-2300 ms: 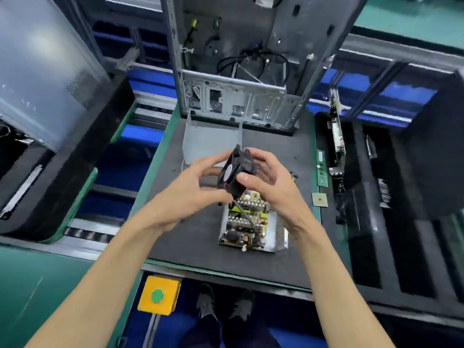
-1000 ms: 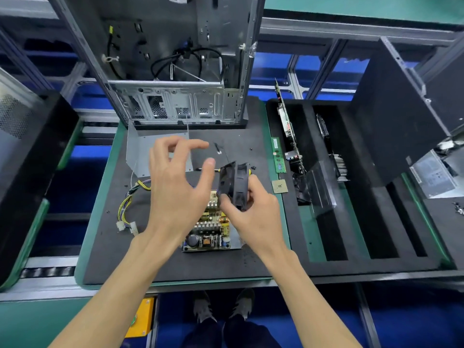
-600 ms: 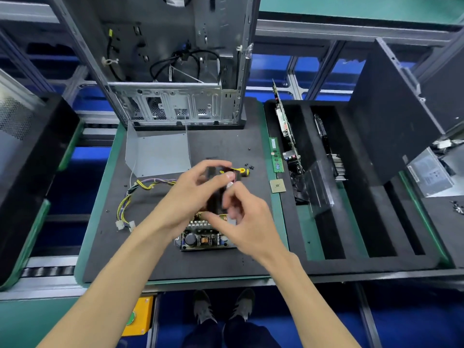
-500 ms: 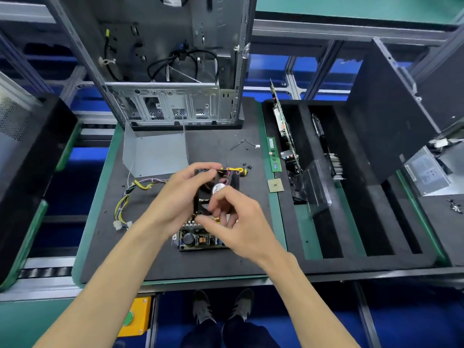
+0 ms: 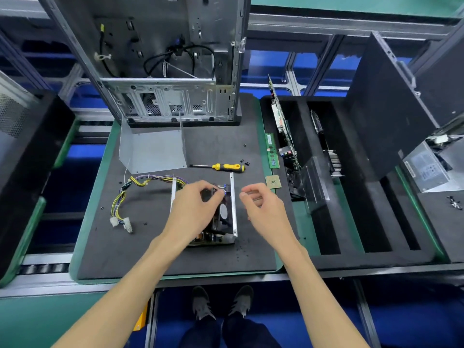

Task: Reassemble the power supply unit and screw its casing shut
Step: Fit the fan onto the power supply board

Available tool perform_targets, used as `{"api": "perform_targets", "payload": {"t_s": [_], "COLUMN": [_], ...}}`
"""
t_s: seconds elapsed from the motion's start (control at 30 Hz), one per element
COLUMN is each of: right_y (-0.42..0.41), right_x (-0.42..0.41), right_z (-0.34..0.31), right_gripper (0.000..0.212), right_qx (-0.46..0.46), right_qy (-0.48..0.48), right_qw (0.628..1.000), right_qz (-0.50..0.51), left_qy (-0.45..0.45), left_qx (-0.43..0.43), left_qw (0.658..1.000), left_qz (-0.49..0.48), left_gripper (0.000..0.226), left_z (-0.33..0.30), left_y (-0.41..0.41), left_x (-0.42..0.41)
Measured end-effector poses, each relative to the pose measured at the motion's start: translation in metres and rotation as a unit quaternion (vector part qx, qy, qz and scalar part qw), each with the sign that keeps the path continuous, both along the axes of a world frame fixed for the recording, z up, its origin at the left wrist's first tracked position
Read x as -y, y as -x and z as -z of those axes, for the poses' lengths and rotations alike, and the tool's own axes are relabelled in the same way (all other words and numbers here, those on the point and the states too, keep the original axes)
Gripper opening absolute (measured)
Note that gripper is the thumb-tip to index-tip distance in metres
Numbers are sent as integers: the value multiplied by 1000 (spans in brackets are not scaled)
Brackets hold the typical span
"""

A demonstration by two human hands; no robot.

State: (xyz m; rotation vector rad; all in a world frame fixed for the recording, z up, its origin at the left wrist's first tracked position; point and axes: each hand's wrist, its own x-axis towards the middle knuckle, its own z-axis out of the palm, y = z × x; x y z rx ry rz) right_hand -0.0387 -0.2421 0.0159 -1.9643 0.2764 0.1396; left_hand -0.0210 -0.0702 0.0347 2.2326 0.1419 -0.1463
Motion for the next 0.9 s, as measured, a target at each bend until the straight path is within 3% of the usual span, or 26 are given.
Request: {"api": "perform_targets", "payload": {"t_s": [0.17, 0.4, 0.47, 0.57, 0.7, 0.8, 0.9], "right_y": [2, 2, 1, -1, -1, -2, -5], "right_x": [-3, -5, -5, -4, -3, -4, -6], "right_z": [17, 31, 32, 33, 34, 35, 36], "right_gripper": [18, 11, 11, 9, 9, 9, 6], "right_qx": [-51, -76, -76, -80, -83, -85, -86], "right_qy": [-2, -17, -18, -19, -23, -26, -23], "right_qw": [998, 996, 996, 995, 995, 995, 995], "right_qz": [-46, -48, -50, -56, -58, -51, -46], "left_qy": [9, 22, -17, -97, -102, -167, -273], "left_qx": [-23, -140, -156, -123, -74, -48, 35], "left_qw": [999, 984, 977, 971, 968, 940, 910], "left_qz": [27, 106, 145, 179, 215, 293, 311], "left_gripper": [22, 24, 29, 40, 61, 96, 102], "left_z": [18, 18, 18, 17, 16, 21, 28], "left_y": [-5, -20, -21, -23, -14, -4, -2], "left_x": [9, 4, 3, 2, -6, -13, -12]}}
